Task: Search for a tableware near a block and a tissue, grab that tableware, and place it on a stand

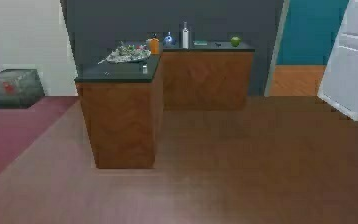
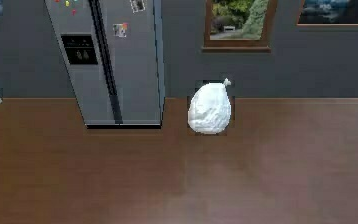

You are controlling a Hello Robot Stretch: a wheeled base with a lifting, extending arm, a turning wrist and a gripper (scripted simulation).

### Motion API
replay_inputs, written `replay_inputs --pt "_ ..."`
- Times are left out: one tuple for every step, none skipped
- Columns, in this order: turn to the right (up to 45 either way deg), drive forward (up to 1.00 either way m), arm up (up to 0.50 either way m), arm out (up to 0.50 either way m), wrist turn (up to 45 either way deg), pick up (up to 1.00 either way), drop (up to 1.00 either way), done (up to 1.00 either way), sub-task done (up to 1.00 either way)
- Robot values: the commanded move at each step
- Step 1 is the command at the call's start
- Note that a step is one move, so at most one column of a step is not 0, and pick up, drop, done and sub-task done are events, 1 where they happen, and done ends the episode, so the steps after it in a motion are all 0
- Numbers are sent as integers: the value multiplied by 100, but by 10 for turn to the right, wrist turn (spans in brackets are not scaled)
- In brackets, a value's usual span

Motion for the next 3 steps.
replay_inputs --pt "-450 0 0 0 0 0 0 0 0" --pt "-90 0 0 0 0 0 0 0 0" --pt "0 100 0 0 0 0 0 0 0"
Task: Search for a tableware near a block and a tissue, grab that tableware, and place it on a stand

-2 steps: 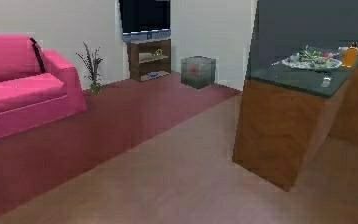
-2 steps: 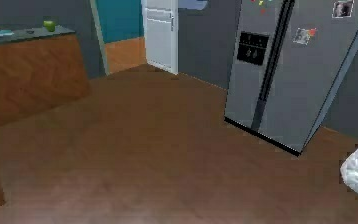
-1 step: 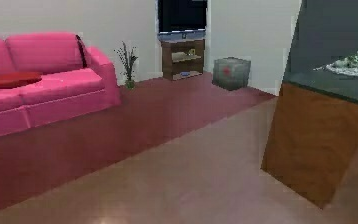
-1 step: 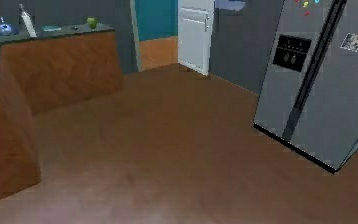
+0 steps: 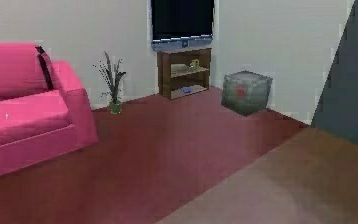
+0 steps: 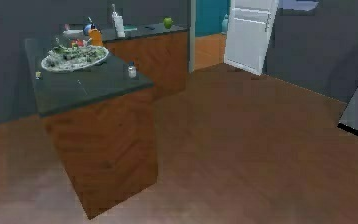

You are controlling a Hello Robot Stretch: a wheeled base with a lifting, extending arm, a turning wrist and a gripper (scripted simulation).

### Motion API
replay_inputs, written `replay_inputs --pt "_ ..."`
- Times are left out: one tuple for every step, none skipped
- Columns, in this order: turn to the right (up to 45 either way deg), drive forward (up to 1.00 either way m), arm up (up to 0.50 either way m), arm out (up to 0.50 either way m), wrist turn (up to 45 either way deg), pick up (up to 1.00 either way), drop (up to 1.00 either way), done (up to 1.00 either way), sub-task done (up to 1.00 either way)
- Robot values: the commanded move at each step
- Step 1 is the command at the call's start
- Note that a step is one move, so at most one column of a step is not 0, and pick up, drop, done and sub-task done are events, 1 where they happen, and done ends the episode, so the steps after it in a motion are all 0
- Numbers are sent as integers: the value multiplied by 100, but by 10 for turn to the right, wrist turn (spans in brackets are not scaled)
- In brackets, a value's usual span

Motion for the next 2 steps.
replay_inputs --pt "0 100 0 0 0 0 0 0 0" --pt "-30 0 0 0 0 0 0 0 0"
